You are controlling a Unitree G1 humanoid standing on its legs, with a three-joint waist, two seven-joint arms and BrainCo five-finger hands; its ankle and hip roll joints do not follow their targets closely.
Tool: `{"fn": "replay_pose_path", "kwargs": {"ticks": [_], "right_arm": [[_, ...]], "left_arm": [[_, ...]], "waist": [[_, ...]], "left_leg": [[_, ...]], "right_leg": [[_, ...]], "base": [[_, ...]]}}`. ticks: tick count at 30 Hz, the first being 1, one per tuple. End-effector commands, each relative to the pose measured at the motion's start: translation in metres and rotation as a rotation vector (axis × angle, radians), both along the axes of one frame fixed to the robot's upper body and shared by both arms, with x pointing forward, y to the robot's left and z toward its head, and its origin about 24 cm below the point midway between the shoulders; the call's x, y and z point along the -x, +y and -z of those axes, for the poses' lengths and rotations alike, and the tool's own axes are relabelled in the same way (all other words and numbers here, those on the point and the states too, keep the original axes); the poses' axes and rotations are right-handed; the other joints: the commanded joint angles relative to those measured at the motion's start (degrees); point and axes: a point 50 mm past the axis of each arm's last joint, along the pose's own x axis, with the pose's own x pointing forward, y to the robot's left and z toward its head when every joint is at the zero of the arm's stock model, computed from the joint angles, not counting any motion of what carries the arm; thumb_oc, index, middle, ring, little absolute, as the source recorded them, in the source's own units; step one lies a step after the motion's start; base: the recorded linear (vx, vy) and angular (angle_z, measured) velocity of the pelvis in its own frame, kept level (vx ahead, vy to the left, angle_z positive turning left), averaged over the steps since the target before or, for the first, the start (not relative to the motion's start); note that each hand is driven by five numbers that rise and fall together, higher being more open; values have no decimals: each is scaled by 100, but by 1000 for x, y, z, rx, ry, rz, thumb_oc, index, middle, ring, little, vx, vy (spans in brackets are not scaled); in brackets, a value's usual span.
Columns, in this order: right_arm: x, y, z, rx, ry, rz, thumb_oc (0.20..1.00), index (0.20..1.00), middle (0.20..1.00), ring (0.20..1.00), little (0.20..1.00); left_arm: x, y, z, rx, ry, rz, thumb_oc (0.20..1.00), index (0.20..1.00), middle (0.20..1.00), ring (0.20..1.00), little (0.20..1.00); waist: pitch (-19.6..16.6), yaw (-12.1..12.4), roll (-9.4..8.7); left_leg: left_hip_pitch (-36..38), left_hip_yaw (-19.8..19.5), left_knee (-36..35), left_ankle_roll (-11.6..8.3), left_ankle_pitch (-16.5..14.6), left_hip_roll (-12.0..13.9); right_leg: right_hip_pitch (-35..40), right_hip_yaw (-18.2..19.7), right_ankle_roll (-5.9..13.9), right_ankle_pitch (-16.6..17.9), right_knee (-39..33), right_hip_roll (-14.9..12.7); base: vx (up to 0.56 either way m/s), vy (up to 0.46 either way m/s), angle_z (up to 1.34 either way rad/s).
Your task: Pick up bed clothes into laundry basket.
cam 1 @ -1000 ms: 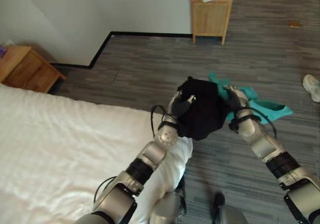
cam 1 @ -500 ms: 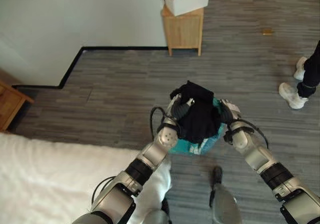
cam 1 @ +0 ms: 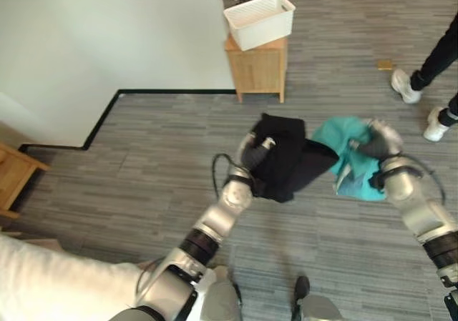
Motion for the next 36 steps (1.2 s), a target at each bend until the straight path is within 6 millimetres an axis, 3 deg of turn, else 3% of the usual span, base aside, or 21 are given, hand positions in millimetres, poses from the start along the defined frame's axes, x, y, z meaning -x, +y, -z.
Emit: {"fn": "replay_pose_path", "kwargs": {"ticks": [1,3,4,5,7,8,9,11,14,16,18,20,23,25,26,27,28,30,33,35,36], "right_arm": [[6,2,0,4,-18,-40,200,200,200,200,200],[8,3,15,3,21,-17,200,200,200,200,200],[8,8,20,1,25,-19,200,200,200,200,200],[11,9,27,-13,31,-8,200,200,200,200,200],[8,16,31,-31,37,-9,200,200,200,200,200],[6,20,30,-36,34,-20,200,200,200,200,200],[5,23,30,-44,38,-26,200,200,200,200,200],[5,23,30,-47,39,-30,200,200,200,200,200],[7,17,26,-43,32,-19,200,200,200,200,200],[7,10,23,-48,23,5,200,200,200,200,200],[6,8,21,-43,14,16,200,200,200,200,200],[4,11,10,-19,-23,17,200,200,200,200,200],[3,11,-2,13,-71,17,200,200,200,200,200],[1,14,-6,-1,-87,3,200,200,200,200,200],[0,16,-8,-15,-95,-7,200,200,200,200,200],[0,15,-10,-25,-103,-6,200,200,200,200,200],[2,15,-14,-24,-114,-13,200,200,200,200,200],[-1,20,-20,-22,-134,-33,200,200,200,200,200],[-2,25,-19,-24,-125,-50,200,200,200,200,200],[-1,27,-17,-18,-120,-59,200,200,200,200,200],[-1,27,-16,-7,-119,-55,200,200,200,200,200]], "left_arm": [[15,-28,-26,91,-139,152,200,200,200,200,200],[19,-26,-16,118,-95,151,200,200,200,200,200],[20,-24,-15,112,-89,156,200,200,200,200,200],[21,-26,-15,114,-93,163,200,200,200,200,200],[18,-28,-17,125,-93,155,200,200,200,200,200],[15,-26,-18,122,-90,143,200,200,200,200,200],[13,-27,-19,122,-94,139,200,200,200,200,200],[10,-31,-23,125,-100,150,200,200,200,200,200],[9,-35,-27,119,-112,166,200,200,200,200,200],[6,-36,-29,118,-115,165,200,200,200,200,200],[5,-34,-29,126,-114,153,200,200,200,200,200],[3,-32,-28,127,-111,137,200,200,200,200,200],[3,-30,-29,99,-129,134,200,200,200,200,200],[4,-33,-29,112,-127,145,200,200,200,200,200],[3,-34,-30,131,-118,149,200,200,200,200,200],[5,-36,-27,143,-104,156,200,200,200,200,200],[5,-36,-31,156,-111,161,200,200,200,200,200],[4,-41,-37,158,-130,172,200,200,200,200,200],[5,-42,-39,177,-135,175,200,200,200,200,200],[5,-37,-36,181,-128,151,200,200,200,200,200],[6,-34,-34,181,-125,142,200,200,200,200,200]], "waist": [[-281,410,146],[-505,539,166],[-559,698,116],[-552,695,86],[-311,428,176],[-209,218,207],[-147,89,228],[-119,-117,185],[-154,-428,42],[-224,-636,-66],[-246,-732,-9],[-259,-807,44],[-421,-824,-17],[-524,-841,25],[-490,-834,33],[-412,-778,6],[-294,-594,-54],[-97,-286,-164],[3,80,-183],[-101,304,-64],[-160,403,34]], "left_leg": [[-612,467,-538,49,311,79],[-383,243,-615,301,279,-101],[-202,98,-615,458,359,-222],[6,57,-614,601,394,-308],[559,49,-611,732,244,-260],[818,25,-615,750,98,-209],[999,-40,-615,745,-34,-182],[1233,-202,-615,687,-284,-244],[1577,-479,-615,605,-672,-427],[1922,-709,-615,512,-1049,-511],[2125,-737,-615,434,-1259,-440],[2480,-674,-615,300,-1485,-326],[2998,-770,-613,232,-1711,-233],[2760,-681,614,15,-1245,180],[2388,-582,1756,-129,-730,544],[1914,-605,2735,-119,-239,765],[1453,-794,3636,4,-142,643],[720,-967,4523,73,-472,324],[-136,-872,3820,112,-587,182],[-108,-631,2117,256,-604,-25],[-90,-415,1132,235,-279,-77]], "right_leg": [[861,403,551,-1076,58,-16],[1220,514,519,-1200,142,73],[1246,626,578,-1343,692,83],[1067,575,813,-1223,1424,113],[-58,657,1325,-185,3560,-87],[-541,670,1383,66,4173,-197],[-887,662,1327,40,4457,-278],[-1346,551,1104,-168,4059,-361],[-1819,725,827,-395,2614,-188],[-1969,917,867,-113,1074,-276],[-2075,744,1036,212,514,-414],[-2346,174,1138,446,252,-654],[-2109,-130,1101,610,246,-786],[-1689,-258,997,694,229,-676],[-1388,-360,830,659,181,-532],[-1130,-351,653,580,125,-433],[-839,-298,500,482,68,-376],[-418,-46,372,238,58,-281],[37,236,360,-101,58,-212],[247,390,455,-420,58,-115],[406,437,482,-566,58,-15]], "base": [[674,-77,-12],[749,-95,-29],[639,-98,-59],[570,-79,-80],[443,-14,-46],[393,-18,16],[446,-61,46],[469,-133,52],[507,-201,75],[513,-209,57],[403,-166,59],[490,-250,43],[469,-279,11],[414,-328,49],[366,-403,58],[368,-440,36],[375,-388,-14],[413,-266,-89],[414,-76,-74],[521,56,-65],[655,72,-65]]}}
